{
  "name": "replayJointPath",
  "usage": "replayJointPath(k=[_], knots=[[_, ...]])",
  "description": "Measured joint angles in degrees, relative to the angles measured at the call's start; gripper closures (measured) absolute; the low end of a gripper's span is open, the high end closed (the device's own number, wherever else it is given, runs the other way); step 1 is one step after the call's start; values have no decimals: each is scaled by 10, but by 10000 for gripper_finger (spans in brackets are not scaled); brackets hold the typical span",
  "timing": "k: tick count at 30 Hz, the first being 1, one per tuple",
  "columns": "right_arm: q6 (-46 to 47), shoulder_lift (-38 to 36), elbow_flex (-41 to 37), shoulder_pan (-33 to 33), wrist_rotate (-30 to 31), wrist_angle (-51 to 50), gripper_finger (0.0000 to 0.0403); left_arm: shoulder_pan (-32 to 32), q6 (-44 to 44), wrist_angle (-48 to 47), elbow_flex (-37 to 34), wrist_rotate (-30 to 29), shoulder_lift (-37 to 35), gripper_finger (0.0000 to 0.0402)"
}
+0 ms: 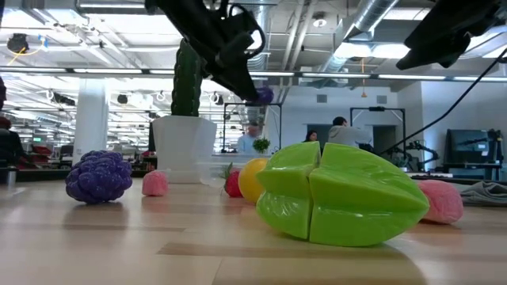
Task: Pick and placing Produce into tupperware
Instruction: Put the eggplant into the transparent bin
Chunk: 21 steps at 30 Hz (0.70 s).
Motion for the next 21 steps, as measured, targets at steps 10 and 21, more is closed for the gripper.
replayJointPath(k=[10, 21], knots=[[9, 0, 0, 0, 9, 0, 143, 50, 10, 0, -34, 53, 1, 287], [9, 0, 0, 0, 12, 0, 143, 54, 17, 7, -86, 67, 1, 287]])
